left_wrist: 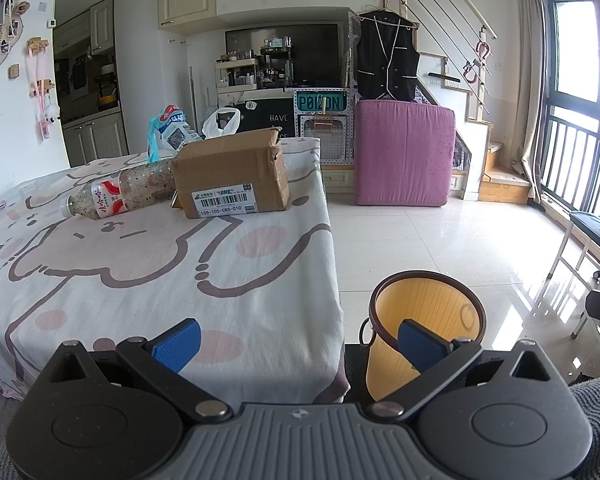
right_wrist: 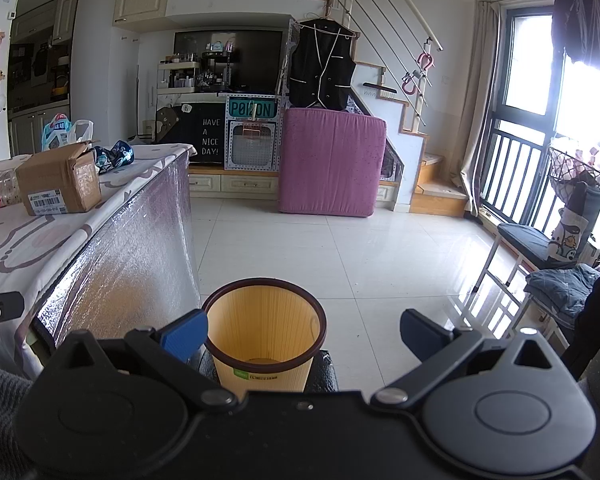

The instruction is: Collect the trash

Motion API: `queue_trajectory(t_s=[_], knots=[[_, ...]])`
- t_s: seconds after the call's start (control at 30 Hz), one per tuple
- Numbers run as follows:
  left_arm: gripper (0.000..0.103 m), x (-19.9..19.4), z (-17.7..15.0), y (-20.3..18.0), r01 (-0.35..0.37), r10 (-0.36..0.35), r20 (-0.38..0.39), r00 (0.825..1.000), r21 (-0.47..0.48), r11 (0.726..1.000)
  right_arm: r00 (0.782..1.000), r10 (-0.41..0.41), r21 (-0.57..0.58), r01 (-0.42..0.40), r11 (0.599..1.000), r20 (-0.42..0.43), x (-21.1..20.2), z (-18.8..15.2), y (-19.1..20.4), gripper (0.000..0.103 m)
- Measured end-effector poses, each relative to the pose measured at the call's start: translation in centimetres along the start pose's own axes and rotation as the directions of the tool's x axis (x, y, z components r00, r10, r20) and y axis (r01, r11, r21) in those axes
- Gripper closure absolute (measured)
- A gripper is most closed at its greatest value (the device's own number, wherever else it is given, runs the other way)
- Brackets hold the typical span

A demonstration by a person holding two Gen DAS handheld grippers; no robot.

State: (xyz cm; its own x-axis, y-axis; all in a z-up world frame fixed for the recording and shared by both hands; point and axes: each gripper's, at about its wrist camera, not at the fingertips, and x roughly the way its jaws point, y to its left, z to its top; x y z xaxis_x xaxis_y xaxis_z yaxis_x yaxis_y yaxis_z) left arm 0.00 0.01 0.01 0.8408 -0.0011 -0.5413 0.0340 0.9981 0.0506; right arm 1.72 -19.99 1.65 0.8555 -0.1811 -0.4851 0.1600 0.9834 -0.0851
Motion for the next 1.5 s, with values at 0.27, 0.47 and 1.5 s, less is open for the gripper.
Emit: queue_trajectory(t_s=[0.27,0.47,1.5], knots=[[0.000,0.0,0.0,0.0,0.000,0.000,-0.001,1.000,0.001,1.000,1.000,0.000,0.000,0.000,1.000,-0.001,0.0,0.0,0.0,0.000],[0.000,0.0,0.0,0.0,0.001,-0.001,0.002,1.000,0.002,1.000,1.000,0.000,0.000,0.000,1.000,0.000,-0.1,0.0,0.0,0.000],[0.000,-0.6,3.1,0.5,0.010,-0.008,0.063,0.998,-0.029,1.000,0.998,0.042,0.033,-0.044,0.998,0.051,-0.7,1.7,-0.4,0.000]])
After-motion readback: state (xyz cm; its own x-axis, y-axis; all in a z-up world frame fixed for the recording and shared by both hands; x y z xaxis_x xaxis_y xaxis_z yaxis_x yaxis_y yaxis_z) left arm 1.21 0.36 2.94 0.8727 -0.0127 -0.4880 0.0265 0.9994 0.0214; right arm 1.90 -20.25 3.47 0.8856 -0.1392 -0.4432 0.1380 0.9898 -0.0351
